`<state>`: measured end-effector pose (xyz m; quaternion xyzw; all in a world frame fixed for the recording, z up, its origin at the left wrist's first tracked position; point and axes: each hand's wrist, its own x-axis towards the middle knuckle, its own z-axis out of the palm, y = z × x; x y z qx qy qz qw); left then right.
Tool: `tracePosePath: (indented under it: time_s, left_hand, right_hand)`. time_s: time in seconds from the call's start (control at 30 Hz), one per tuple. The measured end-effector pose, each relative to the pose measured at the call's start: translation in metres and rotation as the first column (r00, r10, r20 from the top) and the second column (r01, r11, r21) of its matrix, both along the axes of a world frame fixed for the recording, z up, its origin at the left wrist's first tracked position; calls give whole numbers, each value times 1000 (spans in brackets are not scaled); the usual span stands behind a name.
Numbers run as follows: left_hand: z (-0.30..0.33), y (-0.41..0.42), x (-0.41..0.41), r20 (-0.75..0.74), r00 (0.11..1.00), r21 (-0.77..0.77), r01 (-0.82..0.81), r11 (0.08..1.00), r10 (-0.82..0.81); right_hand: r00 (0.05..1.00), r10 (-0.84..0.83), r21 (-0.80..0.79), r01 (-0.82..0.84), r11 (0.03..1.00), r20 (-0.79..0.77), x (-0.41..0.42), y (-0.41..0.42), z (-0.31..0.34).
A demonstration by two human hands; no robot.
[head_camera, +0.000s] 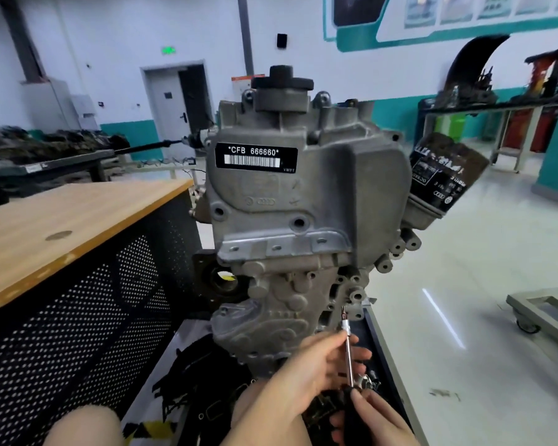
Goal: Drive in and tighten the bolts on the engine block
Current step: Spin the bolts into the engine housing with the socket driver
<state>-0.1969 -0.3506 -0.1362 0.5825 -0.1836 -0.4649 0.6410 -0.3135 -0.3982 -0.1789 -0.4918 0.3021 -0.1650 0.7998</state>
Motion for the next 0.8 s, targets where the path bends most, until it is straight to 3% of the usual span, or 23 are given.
tracePosePath:
  time_s: [0.27,0.5,0.8]
  left_hand:
    - [26,10,-9,103,993,21,51,999,-52]
    - [50,20,-8,195,976,-82,115,990,-98]
    - [83,40,2,152,988,-334,74,940,-24]
  right_hand:
    - [999,-14,-29,16,999,40,-12,11,24]
    - [994,11,-14,-9,1000,111,-20,12,46]
    - [965,174,-325,-103,940,198,-7,17,85]
